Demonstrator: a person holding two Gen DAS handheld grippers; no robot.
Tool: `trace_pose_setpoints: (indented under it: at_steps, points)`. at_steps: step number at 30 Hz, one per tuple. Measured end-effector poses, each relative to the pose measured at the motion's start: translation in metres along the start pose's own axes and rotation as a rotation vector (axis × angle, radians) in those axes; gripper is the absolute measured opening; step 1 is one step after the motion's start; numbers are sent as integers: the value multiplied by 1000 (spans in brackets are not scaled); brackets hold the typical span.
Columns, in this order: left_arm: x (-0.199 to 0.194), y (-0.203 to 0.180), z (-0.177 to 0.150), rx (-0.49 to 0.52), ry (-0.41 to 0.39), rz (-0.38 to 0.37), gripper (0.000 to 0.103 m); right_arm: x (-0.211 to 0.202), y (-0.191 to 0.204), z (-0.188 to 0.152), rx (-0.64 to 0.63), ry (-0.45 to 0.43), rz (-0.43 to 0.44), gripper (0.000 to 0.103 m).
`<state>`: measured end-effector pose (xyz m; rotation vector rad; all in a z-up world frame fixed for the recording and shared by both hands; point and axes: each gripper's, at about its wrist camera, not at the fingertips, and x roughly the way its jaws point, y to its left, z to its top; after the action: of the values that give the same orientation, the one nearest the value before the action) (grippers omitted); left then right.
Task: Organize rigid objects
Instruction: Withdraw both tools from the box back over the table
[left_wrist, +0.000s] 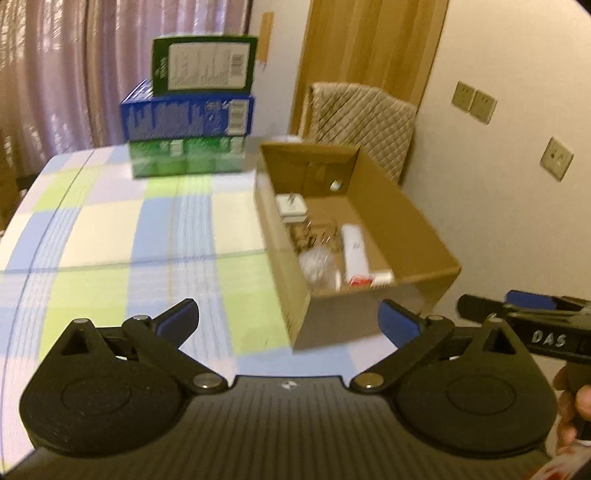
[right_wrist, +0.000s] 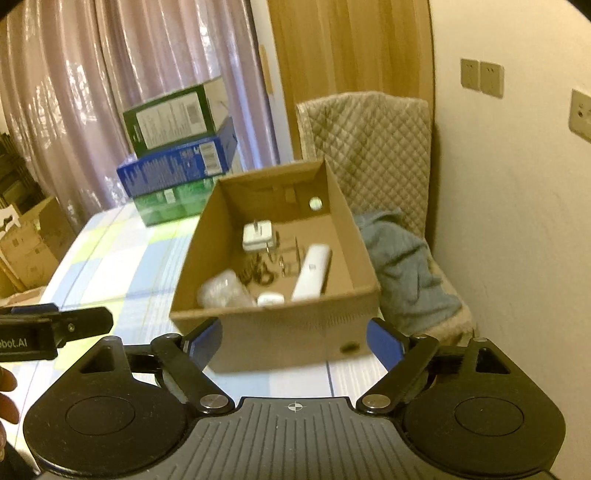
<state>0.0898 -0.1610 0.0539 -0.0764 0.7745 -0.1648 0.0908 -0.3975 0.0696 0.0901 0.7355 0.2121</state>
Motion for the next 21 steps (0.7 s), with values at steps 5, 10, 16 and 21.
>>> trace_pose_setpoints:
  at_steps: [5, 10, 16, 21]
  points:
    - [-14, 4, -22, -50, 30, -2, 101, -19, 2, -13, -1, 5, -4, 83]
    - [-26, 3, -41, -70, 59, -2, 101, -37, 5, -24, 7, 6, -6, 83]
    - [-43, 2, -56, -69, 58, 14, 101, -50, 10, -31, -3, 25, 16, 83]
    - [-54, -3, -64, -40, 39, 30, 102, -56, 15, -38, -32, 25, 9, 83]
